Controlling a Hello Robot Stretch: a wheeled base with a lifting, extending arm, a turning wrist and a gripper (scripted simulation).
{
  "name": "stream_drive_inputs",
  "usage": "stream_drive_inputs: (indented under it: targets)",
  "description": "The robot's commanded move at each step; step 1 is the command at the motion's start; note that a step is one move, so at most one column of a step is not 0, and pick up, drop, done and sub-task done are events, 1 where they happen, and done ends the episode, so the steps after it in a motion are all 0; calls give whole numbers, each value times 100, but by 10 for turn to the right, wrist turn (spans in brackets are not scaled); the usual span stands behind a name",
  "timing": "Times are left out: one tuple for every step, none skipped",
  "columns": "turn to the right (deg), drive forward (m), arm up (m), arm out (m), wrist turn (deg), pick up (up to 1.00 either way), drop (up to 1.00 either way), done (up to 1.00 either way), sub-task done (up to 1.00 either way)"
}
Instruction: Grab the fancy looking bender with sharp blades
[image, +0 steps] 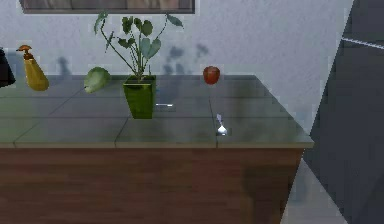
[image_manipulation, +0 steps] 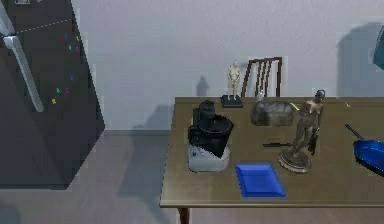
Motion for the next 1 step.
stream_drive_inputs:
  targets:
    - [0, 0, 50, 0, 0, 0, 0, 0, 0]
